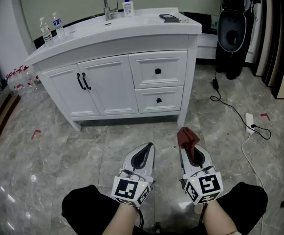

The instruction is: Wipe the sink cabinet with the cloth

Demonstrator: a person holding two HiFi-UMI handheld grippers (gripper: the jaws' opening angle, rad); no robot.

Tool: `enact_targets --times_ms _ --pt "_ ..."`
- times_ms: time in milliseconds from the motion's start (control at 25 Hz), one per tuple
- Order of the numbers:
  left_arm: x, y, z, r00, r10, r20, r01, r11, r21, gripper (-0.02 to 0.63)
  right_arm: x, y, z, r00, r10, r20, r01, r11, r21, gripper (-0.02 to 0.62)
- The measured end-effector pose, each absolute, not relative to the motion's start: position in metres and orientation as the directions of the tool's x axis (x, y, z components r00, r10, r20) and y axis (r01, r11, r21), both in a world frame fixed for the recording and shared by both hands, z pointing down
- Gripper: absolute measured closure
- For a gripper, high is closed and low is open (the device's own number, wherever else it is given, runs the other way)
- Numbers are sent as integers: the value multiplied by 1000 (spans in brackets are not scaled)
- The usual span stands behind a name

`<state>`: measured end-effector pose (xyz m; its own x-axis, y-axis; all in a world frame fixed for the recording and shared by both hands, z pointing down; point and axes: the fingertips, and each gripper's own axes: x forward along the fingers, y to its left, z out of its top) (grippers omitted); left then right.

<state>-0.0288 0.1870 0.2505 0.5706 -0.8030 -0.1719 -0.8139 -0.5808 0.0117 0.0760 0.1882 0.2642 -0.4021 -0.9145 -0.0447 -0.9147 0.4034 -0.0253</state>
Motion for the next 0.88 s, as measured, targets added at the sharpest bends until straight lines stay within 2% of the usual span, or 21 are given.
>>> enact_targets --times_ms 440,680,880 --pt "-26 186 244 571 -803 -172 -815 -580 4 606 77 187 269 -392 -920 -34 -919 393 -36 509" --pt "-26 185 239 562 -804 -195 -817 -576 17 606 78 183 261 -388 -919 -63 -913 393 -105 508" --pt "-28 184 243 586 -791 -174 -807 -590 -38 606 71 182 269 -416 -908 -53 -902 419 -104 508"
